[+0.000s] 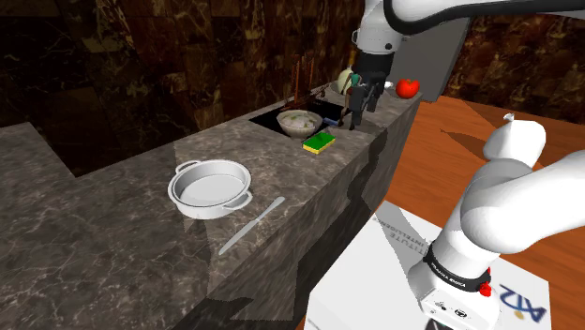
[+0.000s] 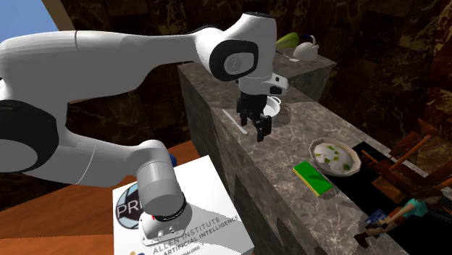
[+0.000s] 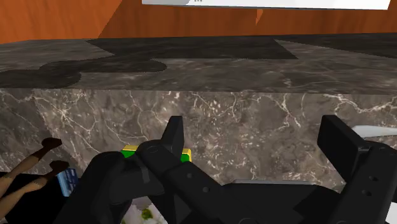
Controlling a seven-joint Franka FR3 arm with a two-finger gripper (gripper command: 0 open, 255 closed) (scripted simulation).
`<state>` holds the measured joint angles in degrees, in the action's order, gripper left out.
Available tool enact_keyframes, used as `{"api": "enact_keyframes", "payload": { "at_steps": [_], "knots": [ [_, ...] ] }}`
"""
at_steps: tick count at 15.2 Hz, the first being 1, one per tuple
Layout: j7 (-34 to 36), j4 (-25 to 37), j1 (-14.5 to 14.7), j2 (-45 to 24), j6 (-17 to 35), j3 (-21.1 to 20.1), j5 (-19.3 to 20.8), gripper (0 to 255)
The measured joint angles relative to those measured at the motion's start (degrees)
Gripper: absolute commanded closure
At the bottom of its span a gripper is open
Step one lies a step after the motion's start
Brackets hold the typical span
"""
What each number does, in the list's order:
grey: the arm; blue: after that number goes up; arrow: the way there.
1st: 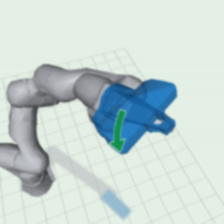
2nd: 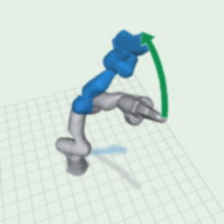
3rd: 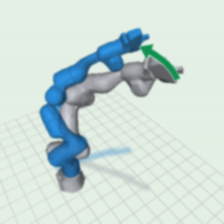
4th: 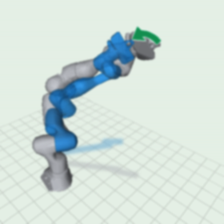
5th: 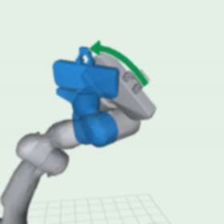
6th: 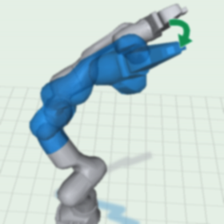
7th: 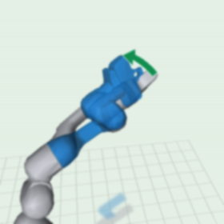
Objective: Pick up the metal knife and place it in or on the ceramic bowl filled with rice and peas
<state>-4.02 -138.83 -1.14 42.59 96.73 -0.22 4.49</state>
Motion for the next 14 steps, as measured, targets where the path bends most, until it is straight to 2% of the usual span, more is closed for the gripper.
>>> {"api": "enact_keyframes", "payload": {
  "at_steps": [1, 3, 8, 14],
  "knots": [
    [0.00, 0.00, 0.00, 0.00, 0.00, 0.00, 0.00, 0],
    [4.64, -1.88, -0.52, 0.74, 0.94, -1.81, -1.70, 0],
    [23.81, -7.71, -2.32, 2.06, 5.38, -9.16, -9.01, 0],
    [47.81, -10.98, -4.63, -1.47, 13.64, -19.33, -18.36, 0]
  ]
}}
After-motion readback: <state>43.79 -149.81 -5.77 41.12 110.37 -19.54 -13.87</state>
